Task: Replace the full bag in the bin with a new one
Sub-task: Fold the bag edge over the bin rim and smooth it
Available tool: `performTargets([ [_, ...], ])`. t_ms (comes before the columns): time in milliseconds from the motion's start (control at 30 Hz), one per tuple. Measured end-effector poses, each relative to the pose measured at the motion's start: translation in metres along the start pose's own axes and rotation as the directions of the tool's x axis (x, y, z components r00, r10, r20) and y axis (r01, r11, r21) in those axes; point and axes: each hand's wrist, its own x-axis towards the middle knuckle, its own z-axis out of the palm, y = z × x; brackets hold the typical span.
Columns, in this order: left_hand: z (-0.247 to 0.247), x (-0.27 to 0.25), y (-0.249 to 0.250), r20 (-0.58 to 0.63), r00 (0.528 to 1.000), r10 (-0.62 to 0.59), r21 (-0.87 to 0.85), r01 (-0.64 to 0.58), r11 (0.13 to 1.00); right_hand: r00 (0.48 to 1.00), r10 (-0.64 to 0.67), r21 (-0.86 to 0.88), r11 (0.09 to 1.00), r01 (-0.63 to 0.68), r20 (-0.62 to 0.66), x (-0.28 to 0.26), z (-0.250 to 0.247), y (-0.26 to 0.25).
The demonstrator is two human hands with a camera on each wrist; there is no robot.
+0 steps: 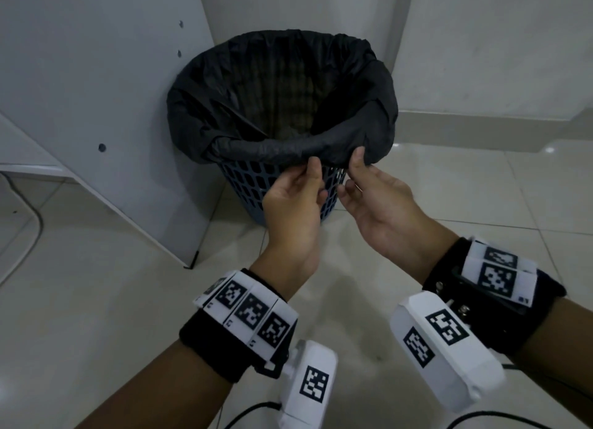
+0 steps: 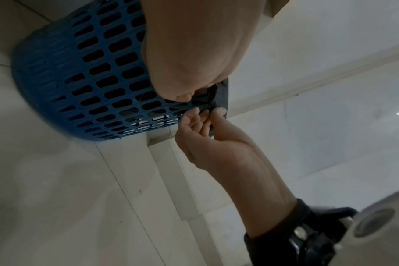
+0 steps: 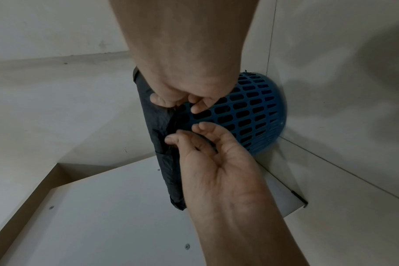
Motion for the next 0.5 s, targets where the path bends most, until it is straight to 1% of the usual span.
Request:
performTargets([
  [333, 0.009, -0.002, -0.001, 0.058, 0.991, -0.118, -0.094, 0.123, 0.988, 0.996, 0.037, 0.006, 0.999, -0.037, 0.082, 0.008, 0.006, -0.006],
  [500, 0.013, -0.002, 0.004, 0.036, 0.977, -0.208, -0.117, 0.211, 0.970, 0.991, 0.071, -0.013, 0.997, -0.070, 0.112, 0.008, 0.011, -0.007],
])
